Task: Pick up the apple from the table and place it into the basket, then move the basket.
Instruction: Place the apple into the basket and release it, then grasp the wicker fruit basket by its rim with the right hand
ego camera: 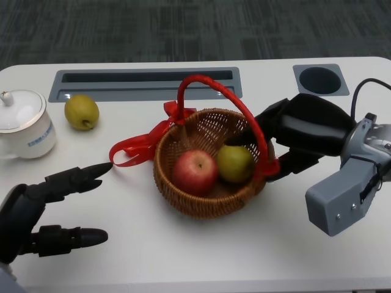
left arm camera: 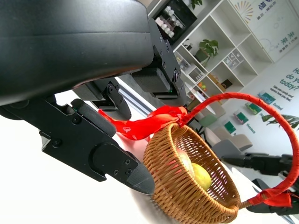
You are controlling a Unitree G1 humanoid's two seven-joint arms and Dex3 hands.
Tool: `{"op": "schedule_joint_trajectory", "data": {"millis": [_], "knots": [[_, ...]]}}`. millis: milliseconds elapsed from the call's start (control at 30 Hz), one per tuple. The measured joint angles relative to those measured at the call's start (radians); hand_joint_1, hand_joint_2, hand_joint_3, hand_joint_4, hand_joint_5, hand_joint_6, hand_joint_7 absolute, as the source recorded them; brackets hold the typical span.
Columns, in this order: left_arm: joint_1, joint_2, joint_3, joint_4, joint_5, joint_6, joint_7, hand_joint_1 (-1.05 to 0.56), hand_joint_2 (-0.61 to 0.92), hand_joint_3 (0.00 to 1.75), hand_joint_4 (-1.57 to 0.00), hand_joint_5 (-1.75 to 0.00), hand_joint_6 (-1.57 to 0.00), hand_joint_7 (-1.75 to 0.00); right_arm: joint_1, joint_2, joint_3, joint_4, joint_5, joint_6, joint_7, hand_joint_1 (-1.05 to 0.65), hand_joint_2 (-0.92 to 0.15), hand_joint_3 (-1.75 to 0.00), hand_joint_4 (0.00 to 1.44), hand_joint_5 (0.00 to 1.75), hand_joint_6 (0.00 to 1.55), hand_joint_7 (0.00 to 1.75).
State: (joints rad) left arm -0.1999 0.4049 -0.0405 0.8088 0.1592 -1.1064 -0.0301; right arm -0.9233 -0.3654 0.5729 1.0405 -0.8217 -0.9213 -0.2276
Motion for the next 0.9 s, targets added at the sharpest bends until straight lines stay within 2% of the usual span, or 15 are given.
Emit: {"op": "schedule_joint_trajectory", "data": {"millis": [167,467,600,767,900], "knots": [[-0.001,-0.006,0.001,0.011,0.001,-0.001,0.0,-0.53,0.68,0.0,-0.89,-0.01,-0.69,-0.01,0.003,-0.024,0.0,-0.071,0.0,-0.012,0.004,-0.65,-0.84,0.0,0.71,0.0,0.65,0.01],[-0.005,-0.014,0.003,0.013,0.016,-0.001,0.001,-0.52,0.65,0.0,-0.92,-0.02,-0.71,-0.01,0.022,-0.058,-0.001,-0.11,-0.011,-0.053,-0.029,-0.64,-0.83,0.0,0.74,0.01,0.67,0.0],[-0.006,-0.014,0.006,0.012,0.029,-0.001,0.001,-0.52,0.66,0.0,-0.91,-0.01,-0.72,-0.01,0.022,-0.05,0.021,-0.084,-0.018,-0.066,-0.001,-0.65,-0.86,-0.01,0.72,0.0,0.67,0.0],[-0.003,-0.015,0.014,-0.004,0.033,-0.012,0.001,-0.49,0.66,0.0,-0.92,-0.01,-0.74,-0.01,0.02,-0.018,0.066,-0.03,-0.048,-0.063,0.009,-0.66,-0.78,0.0,0.74,0.01,0.69,0.01],[0.01,-0.017,0.029,-0.014,0.037,-0.017,0.002,-0.47,0.65,0.0,-0.92,-0.01,-0.74,-0.01,0.007,0.001,0.103,0.014,-0.087,-0.051,-0.024,-0.69,-0.79,-0.01,0.76,0.01,0.69,0.0]]}}
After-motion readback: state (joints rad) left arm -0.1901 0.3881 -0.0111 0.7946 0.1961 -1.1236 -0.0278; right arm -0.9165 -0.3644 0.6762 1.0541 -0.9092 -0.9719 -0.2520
